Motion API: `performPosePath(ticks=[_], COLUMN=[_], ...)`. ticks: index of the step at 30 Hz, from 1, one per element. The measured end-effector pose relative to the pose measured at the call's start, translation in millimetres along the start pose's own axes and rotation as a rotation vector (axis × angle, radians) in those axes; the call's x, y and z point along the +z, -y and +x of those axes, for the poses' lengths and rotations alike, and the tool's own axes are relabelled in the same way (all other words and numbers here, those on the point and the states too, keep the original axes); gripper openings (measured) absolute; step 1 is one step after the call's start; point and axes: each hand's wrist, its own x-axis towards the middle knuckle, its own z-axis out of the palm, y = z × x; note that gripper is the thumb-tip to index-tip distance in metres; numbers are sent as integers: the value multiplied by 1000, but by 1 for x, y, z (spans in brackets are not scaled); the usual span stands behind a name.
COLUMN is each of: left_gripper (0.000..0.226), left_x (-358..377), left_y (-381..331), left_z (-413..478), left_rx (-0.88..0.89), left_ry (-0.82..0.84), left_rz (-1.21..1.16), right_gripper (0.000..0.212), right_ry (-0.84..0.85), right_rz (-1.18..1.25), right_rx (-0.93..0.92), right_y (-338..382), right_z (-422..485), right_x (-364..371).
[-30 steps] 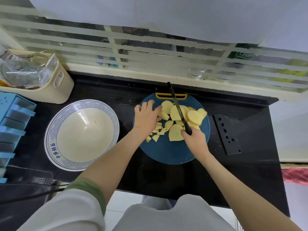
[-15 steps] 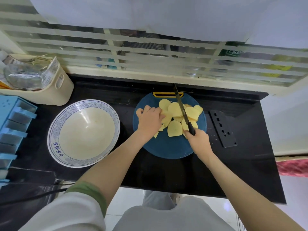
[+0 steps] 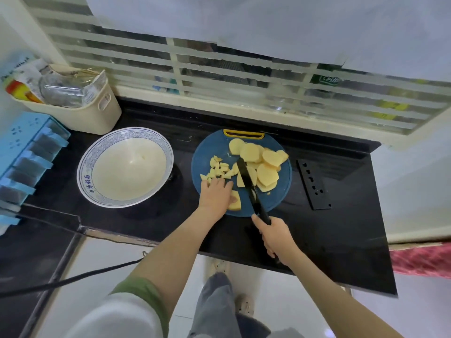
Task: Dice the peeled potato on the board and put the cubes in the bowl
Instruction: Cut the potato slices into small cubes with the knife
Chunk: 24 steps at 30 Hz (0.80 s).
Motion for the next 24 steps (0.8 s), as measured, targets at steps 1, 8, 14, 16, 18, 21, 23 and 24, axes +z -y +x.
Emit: performPosePath(ticks=[1, 8, 14, 16, 18, 21, 23, 24], left_gripper=[46, 58, 60, 59, 59, 61, 61, 61], left_x=[2, 17, 15, 14, 13, 12, 13, 13], left_y=[-5, 0, 2, 4, 3, 3, 4, 4], left_z=[-6, -20, -13, -13, -14, -14, -13, -12], left_rx=[-59, -44, -42, -19, 18, 44, 56, 63], left_ry=[-33, 14, 36, 28, 24, 19, 21, 22], left_rz=[-19, -262, -407, -375, -323, -291, -286, -289], right_gripper=[37, 27, 21, 21, 21, 21, 20, 18], right_ry=[-7, 5, -38, -61, -85, -107, -114, -119], right_rz=[21, -20, -50, -39, -37, -35, -22, -14], right_rx=[5, 56, 71, 76, 76, 96, 110, 115], right_y=[-4, -16, -16, -16, -17, -19, -20, -20], right_z=[-1, -11, -7, -7, -10, -14, -16, -16], right_x=[1, 12, 30, 35, 39, 42, 43, 43])
